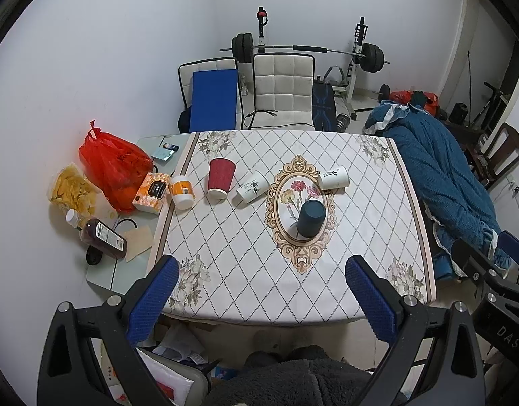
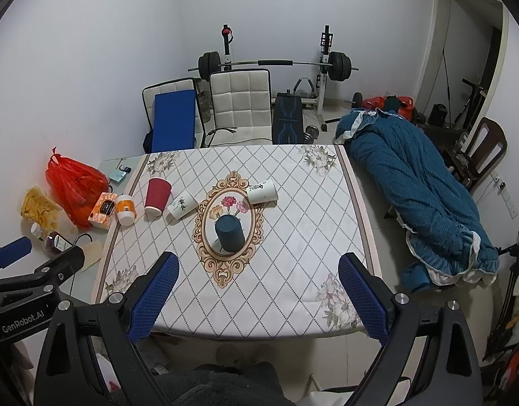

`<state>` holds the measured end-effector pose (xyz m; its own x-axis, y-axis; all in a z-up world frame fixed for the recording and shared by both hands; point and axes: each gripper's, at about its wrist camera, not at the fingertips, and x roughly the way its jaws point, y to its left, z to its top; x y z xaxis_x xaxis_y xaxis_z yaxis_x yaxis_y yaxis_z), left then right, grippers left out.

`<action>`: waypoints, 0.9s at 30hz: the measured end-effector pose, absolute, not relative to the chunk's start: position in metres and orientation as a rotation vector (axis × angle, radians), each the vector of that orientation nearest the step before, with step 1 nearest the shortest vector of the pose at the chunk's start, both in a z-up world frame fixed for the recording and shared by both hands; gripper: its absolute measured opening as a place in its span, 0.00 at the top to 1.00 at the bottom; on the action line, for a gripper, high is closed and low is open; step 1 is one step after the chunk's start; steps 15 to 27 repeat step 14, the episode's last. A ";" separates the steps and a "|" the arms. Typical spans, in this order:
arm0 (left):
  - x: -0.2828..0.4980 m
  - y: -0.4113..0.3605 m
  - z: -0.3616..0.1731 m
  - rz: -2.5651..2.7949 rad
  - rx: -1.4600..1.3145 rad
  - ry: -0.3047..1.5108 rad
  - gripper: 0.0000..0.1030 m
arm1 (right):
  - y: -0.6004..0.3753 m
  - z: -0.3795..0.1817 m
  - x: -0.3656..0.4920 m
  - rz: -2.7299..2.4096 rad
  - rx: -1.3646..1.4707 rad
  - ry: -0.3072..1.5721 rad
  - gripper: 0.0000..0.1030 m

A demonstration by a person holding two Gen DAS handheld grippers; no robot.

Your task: Flip cup upside down

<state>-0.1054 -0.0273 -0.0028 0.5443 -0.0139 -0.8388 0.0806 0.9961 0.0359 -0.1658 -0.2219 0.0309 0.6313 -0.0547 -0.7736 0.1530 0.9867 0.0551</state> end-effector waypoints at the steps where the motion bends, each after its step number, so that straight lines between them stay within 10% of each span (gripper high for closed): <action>1: -0.105 -0.028 -0.003 -0.054 0.072 0.992 0.02 | -0.222 0.031 -0.166 -0.120 0.120 0.881 0.05; 27: -0.107 -0.027 -0.002 -0.051 0.076 0.985 0.02 | -0.221 0.030 -0.167 -0.117 0.125 0.878 0.05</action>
